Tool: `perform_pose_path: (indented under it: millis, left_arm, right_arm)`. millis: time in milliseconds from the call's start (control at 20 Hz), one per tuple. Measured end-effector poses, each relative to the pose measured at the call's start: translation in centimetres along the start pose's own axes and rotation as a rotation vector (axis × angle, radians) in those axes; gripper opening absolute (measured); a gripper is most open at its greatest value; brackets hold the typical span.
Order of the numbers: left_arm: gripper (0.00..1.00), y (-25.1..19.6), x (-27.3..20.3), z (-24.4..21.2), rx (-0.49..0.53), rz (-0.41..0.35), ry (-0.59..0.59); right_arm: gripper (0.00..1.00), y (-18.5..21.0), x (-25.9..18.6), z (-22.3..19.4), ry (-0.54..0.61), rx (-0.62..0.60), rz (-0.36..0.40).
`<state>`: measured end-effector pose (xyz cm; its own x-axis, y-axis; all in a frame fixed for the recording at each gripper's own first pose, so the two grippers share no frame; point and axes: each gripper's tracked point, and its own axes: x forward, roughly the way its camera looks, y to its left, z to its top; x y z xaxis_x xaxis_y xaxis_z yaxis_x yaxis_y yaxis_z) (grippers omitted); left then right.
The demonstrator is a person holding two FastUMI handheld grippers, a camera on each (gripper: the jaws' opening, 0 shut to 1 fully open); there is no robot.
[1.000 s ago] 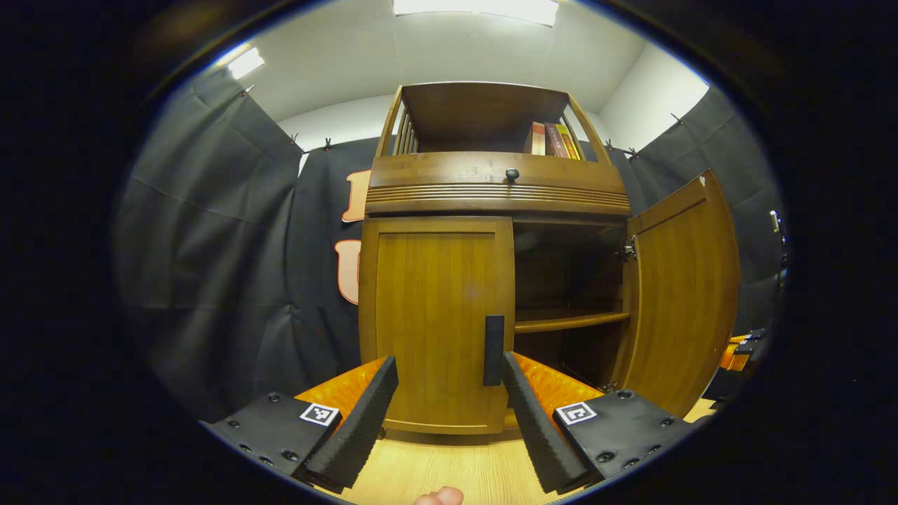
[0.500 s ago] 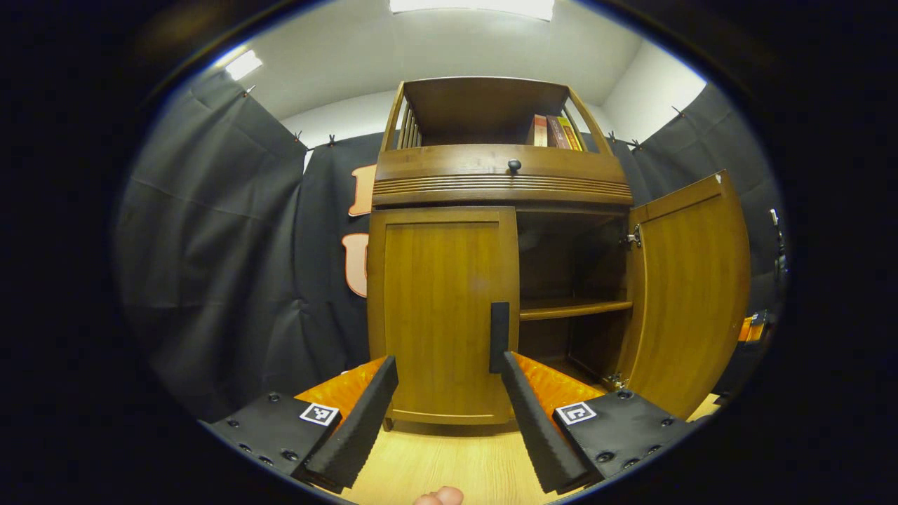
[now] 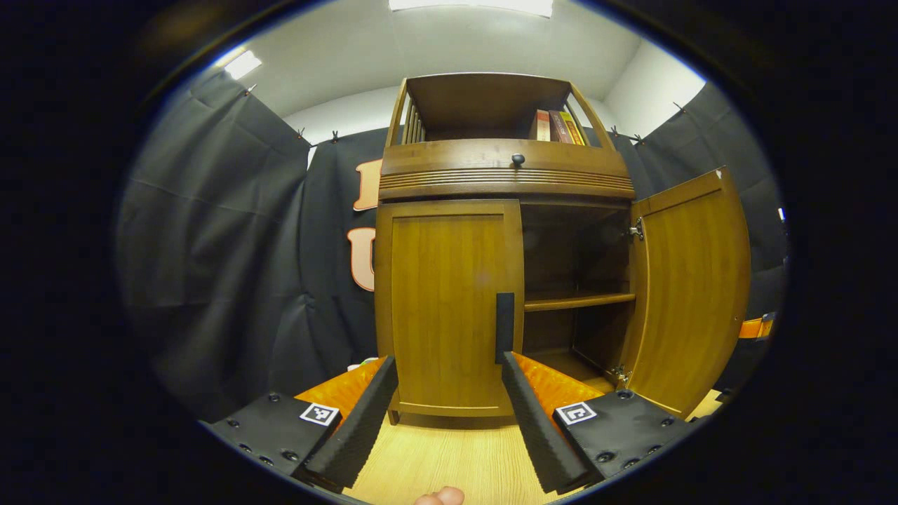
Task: Open the right door of the double-door shoe cabinet with the right hand, and open the left door with the left hand.
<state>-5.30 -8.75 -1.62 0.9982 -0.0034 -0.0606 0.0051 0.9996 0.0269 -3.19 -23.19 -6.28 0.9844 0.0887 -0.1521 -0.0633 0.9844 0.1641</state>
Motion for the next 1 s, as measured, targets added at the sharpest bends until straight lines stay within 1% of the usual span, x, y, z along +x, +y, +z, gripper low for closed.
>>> perform_pose_path:
  millis: [50, 100, 150, 200, 300, 350, 450, 500, 550, 650, 800, 850, 900, 950, 1000]
  left_arm:
    - [0.94, -0.1, 0.1, 0.0, 0.001, -0.009, -0.003]
    - [0.94, -0.4, 0.2, -0.2, 0.001, -0.020, -0.004]
    - [0.94, -0.8, 0.4, -0.3, -0.001, -0.036, -0.005]
    - [0.96, -1.4, 0.6, -0.7, -0.002, -0.054, 0.000]
    - [0.96, -3.7, 2.7, 0.2, -0.009, -0.095, 0.002]
    - [0.95, -4.5, 3.7, 0.6, -0.012, -0.115, -0.006]
    - [0.96, -5.4, 6.1, 1.3, -0.015, -0.136, -0.038]
    - [0.96, -6.0, 7.3, 1.3, -0.014, -0.151, -0.048]
    - [0.95, -6.6, 8.6, 1.2, -0.009, -0.168, -0.052]
    - [0.95, -7.4, 11.0, 0.8, -0.007, -0.176, -0.060]
    - [0.95, -7.5, 15.1, -0.3, -0.006, -0.145, -0.055]
    - [0.97, -7.5, 16.4, -1.1, 0.007, -0.128, -0.050]
    - [0.95, -7.4, 17.5, -1.6, 0.008, -0.116, -0.045]
    - [0.97, -7.5, 18.7, -2.1, -0.003, -0.110, -0.041]
    - [0.95, -7.6, 19.8, -2.6, -0.016, -0.107, -0.033]
  right_arm:
    - [0.15, 0.3, -1.1, 0.2, -0.012, -0.044, -0.029]
    - [0.15, 1.3, -2.1, 0.5, -0.020, -0.075, -0.037]
    - [0.15, 3.1, -3.1, 0.6, -0.024, -0.093, -0.032]
    - [0.16, 4.8, -3.9, 0.7, -0.027, -0.095, -0.029]
    - [0.16, 8.4, -4.6, 0.3, -0.026, -0.068, 0.002]
    - [0.16, 9.9, -4.9, 0.1, -0.025, -0.055, 0.009]
    - [0.16, 12.3, -4.8, 0.1, -0.024, -0.057, 0.027]
    - [0.10, 13.5, -4.7, 0.1, -0.021, -0.060, 0.047]
    - [0.34, 14.6, -4.4, -0.2, -0.019, -0.064, 0.061]
    - [0.61, 15.8, -4.1, 0.2, -0.036, -0.072, 0.068]
    - [1.00, 16.3, -3.8, 0.0, -0.039, -0.102, 0.068]
    - [1.00, 16.1, -3.8, 0.1, -0.038, -0.099, 0.065]
    - [1.00, 16.0, -3.7, 0.2, -0.039, -0.088, 0.065]
    - [1.00, 15.8, -3.6, 0.4, -0.039, -0.075, 0.061]
    - [0.92, 15.6, -3.3, 0.4, -0.031, -0.062, 0.057]
